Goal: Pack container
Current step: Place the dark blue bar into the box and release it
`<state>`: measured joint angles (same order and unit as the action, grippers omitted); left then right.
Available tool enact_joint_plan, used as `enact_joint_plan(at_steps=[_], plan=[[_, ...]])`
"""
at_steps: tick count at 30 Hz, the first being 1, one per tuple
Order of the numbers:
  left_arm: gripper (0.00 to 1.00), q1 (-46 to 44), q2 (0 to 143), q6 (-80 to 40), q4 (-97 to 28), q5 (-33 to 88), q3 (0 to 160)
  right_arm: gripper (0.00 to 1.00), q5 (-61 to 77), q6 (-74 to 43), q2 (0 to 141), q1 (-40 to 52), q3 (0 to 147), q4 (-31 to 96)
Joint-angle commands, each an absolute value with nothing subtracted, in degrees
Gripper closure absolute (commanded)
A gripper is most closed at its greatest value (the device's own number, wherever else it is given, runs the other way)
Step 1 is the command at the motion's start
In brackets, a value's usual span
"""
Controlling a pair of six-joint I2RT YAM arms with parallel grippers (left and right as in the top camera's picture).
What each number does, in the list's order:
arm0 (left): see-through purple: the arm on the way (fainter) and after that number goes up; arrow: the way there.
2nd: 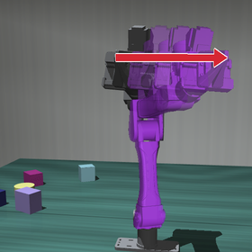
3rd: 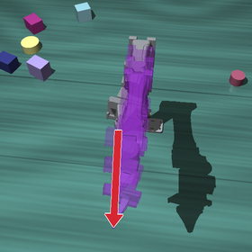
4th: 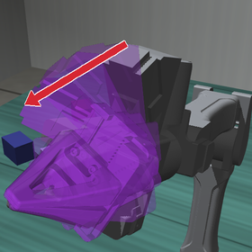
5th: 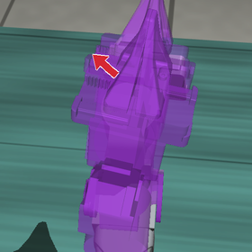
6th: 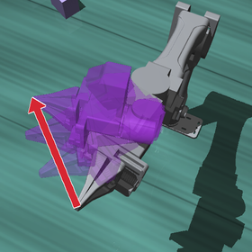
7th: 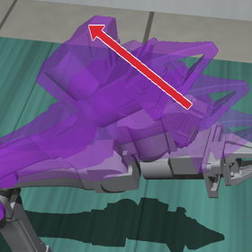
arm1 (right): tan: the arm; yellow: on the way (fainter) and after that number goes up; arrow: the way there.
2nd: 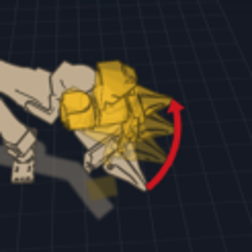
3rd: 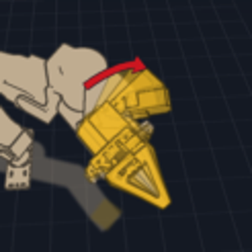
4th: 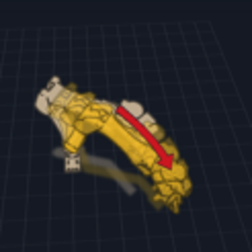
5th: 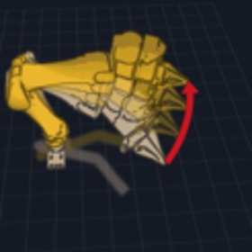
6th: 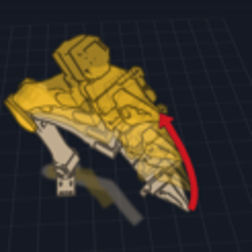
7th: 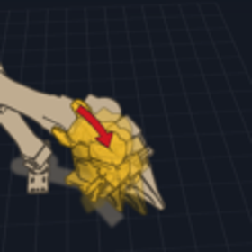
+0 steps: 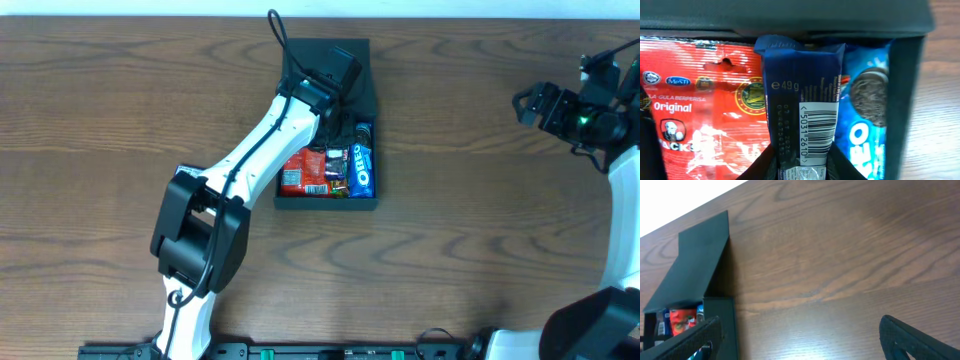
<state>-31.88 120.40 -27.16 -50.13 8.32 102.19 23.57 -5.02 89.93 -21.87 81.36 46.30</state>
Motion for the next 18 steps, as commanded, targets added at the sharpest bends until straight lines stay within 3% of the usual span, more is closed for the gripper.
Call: enact_joint_plan(at_steps=[1,6,7,8,12,18], plan=[[0.75,-31.51,121.49,-23.07,-50.72,5.28,103.66,0.01,23.99,-3.49,88.84,-22.33,81.54,46.85],[0.74,-31.53,121.51,-22.68,-50.89,4.75,103.63,0.01,23.99,-3.49,88.84,-22.33,81.54,47.29],[0.71,-31.53,121.51,-22.7,-51.05,4.75,103.63,0.01,23.99,-3.49,88.84,-22.33,81.54,47.35],[0.6,-31.53,121.51,-22.7,-51.44,4.62,103.63,0.01,23.99,-3.51,88.84,-22.33,81.54,47.4],[0.52,-31.51,121.49,-22.96,-52.36,4.08,103.63,0.01,23.99,-3.51,88.84,-22.33,81.54,47.37],[0.58,-31.14,119.83,-23.33,-52.97,4.03,105.08,0.01,23.99,-3.53,88.84,-22.33,81.54,47.35]])
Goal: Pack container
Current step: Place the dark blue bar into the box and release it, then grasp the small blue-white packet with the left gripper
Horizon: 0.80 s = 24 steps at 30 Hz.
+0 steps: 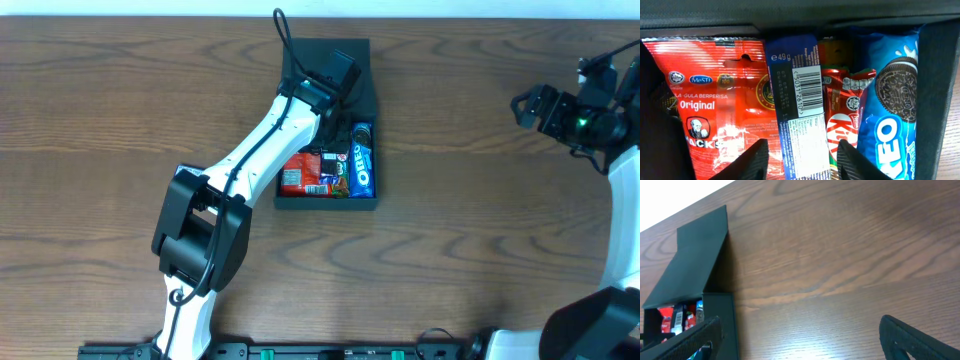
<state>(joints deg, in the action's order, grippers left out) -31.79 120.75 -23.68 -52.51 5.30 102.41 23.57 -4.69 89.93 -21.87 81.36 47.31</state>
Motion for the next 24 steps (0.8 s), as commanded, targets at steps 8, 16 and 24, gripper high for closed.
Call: enact_joint_plan(at_steps=[8,16,24], plan=[[0.48,-24.4,110.54,-36.82,-62.54,-10.83,110.96,0.01,23.99,-3.53,88.84,-22.33,81.54,47.33],[0.4,-5.06,108.22,-48.97,-74.91,-7.75,106.76,0.01,23.99,-3.53,88.84,-22.33,81.54,47.33],[0.36,5.69,108.22,-51.96,-61.76,1.34,84.93,0.01,23.99,-3.55,88.84,-22.31,81.54,47.33]])
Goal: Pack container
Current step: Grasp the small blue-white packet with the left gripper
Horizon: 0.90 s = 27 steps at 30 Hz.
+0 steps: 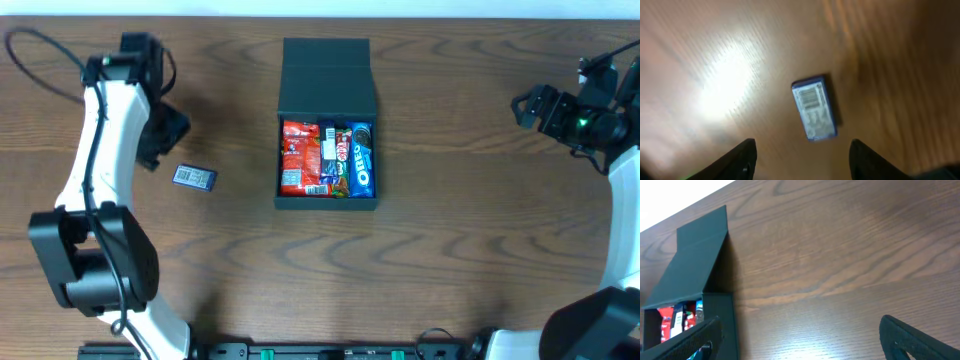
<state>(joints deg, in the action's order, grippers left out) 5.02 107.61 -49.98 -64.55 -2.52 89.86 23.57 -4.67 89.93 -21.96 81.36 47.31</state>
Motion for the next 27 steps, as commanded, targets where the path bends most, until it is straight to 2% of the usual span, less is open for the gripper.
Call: enact_joint_plan(at_steps=[1,6,15,20,27], plan=[[0.35,5.72,108.22,-51.92,-59.44,2.33,83.2,0.01,23.99,-3.55,88.84,-22.31,81.54,47.29],[0.32,4.86,108.29,-51.9,-50.46,4.56,77.62,0.01,23.99,-3.55,88.84,-22.31,81.54,47.37],[0.33,4.86,108.47,-51.9,-46.13,4.12,72.51,0.01,23.97,-3.55,88.84,-22.31,81.54,47.57],[0.38,4.86,108.47,-51.88,-41.47,4.12,69.8,0.01,23.97,-3.55,88.84,-22.31,81.54,47.33],[0.39,4.86,109.36,-51.88,-39.31,4.38,69.49,0.01,23.97,-3.55,88.84,-22.31,81.54,47.37]])
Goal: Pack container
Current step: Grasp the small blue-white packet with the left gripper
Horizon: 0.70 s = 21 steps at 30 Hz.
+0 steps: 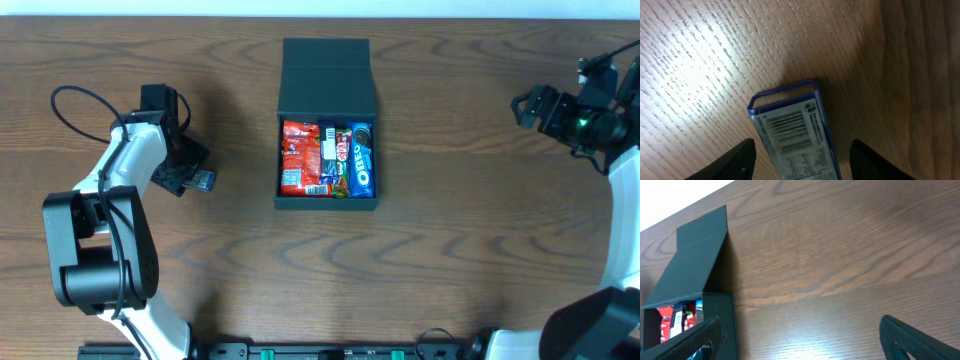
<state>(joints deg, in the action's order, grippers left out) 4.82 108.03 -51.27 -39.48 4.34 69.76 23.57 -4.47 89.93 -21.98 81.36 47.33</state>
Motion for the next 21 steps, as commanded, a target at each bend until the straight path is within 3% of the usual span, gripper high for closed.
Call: enact_joint_plan(at_steps=[1,12,21], plan=[[0.39,4.86,109.82,-51.88,-39.09,4.64,69.49,0.01,23.97,-3.55,88.84,-22.31,81.54,47.37],[0.45,4.86,112.77,-51.88,-37.95,7.55,69.49,0.01,23.97,-3.55,88.84,-22.31,81.54,47.33],[0.63,4.89,112.77,-50.65,-37.6,7.53,69.65,0.01,23.97,-3.55,88.84,-22.31,81.54,47.33]])
